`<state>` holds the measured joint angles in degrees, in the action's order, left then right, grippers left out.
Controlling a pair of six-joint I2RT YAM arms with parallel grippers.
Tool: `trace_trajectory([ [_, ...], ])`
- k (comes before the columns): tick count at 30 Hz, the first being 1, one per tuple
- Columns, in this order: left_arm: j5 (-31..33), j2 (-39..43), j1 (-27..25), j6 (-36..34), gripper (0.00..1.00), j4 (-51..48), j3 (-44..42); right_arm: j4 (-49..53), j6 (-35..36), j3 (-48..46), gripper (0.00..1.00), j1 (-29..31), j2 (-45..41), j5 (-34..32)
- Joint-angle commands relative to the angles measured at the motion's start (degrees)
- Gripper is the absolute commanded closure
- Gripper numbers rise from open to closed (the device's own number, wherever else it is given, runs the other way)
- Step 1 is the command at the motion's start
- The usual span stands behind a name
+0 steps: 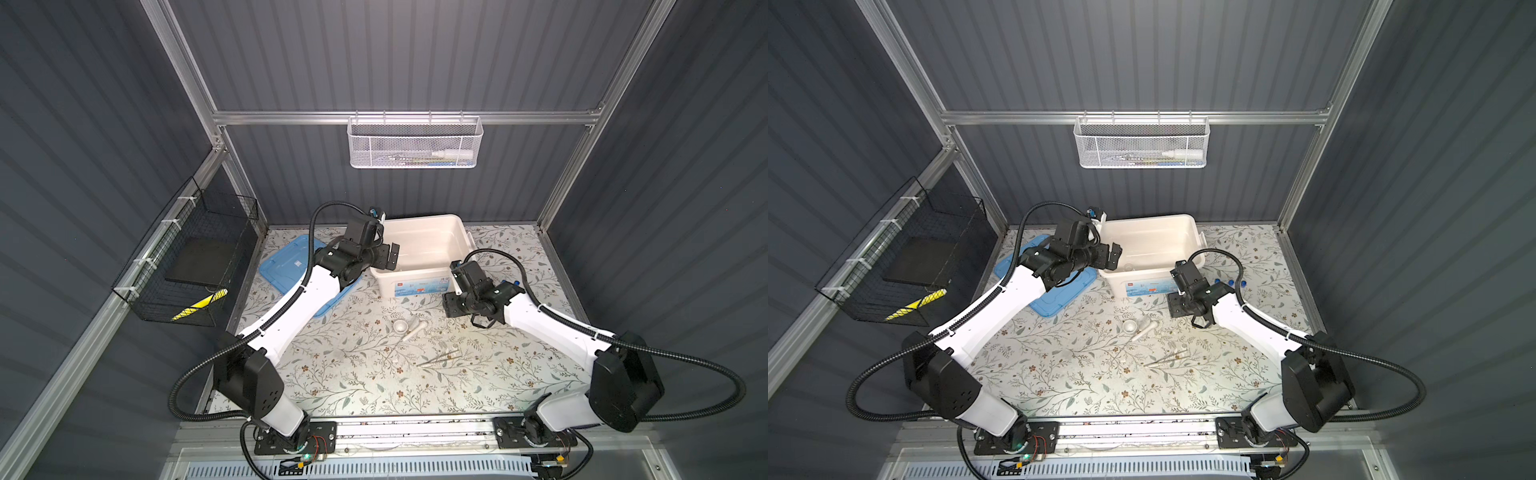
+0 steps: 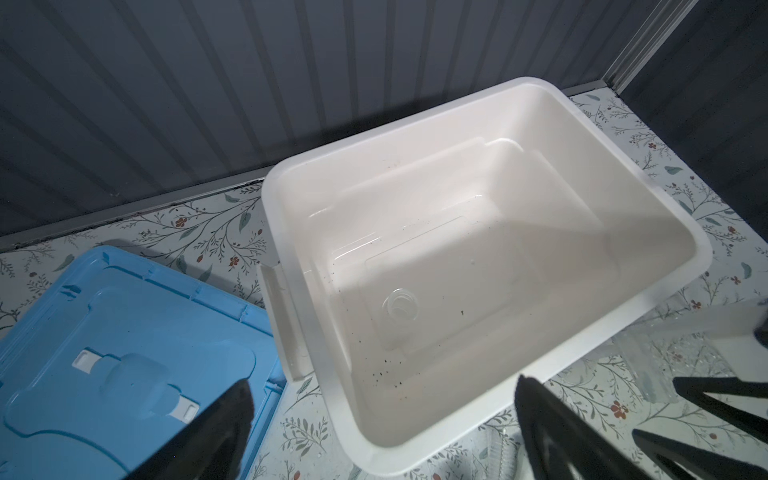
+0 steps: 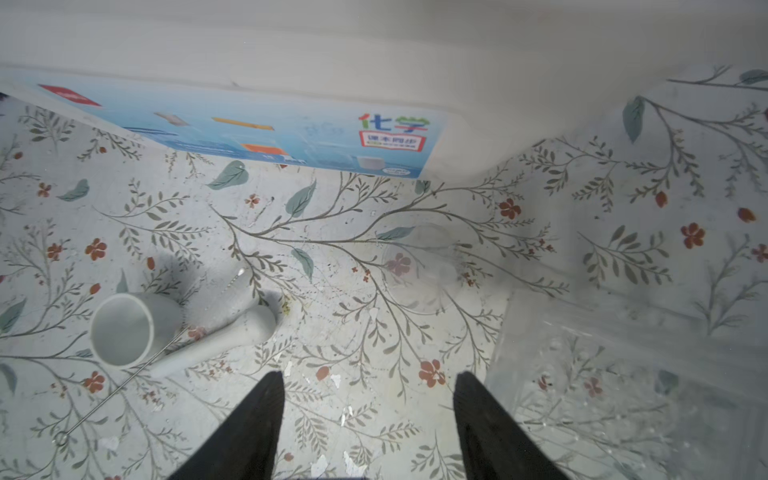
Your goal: Organize the chemistry lab equipment
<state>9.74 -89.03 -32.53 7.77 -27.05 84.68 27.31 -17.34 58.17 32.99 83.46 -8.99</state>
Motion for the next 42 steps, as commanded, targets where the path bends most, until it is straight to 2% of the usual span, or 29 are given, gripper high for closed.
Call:
trace_trajectory([
  [1, 1.0, 3.6, 0.5, 1.6, 0.00, 3.2, -3.1, -3.0, -1.4, -0.7, 0.36, 0.3, 1.1, -4.0],
  [5, 1.1, 6.3, 0.4, 2.8, 0.00, 4.5, -9.5, -4.7, -1.4, -0.5, 0.38, 0.2, 3.5, -3.8],
  [19, 3.6, 14.6, 0.4, 5.1, 0.00, 6.6, -19.6, -9.3, -2.4, -0.2, 0.47, -2.1, 7.9, -4.5],
  [34, 3.4, 15.6, 0.4, 6.2, 0.00, 7.1, -21.0, -10.0, -2.2, -0.6, 0.45, -2.5, 8.4, -4.3],
  [42, 3.4, 15.5, 0.4, 6.4, 0.00, 7.1, -21.4, -10.6, -1.4, 0.6, 0.49, -3.4, 10.1, -3.2],
])
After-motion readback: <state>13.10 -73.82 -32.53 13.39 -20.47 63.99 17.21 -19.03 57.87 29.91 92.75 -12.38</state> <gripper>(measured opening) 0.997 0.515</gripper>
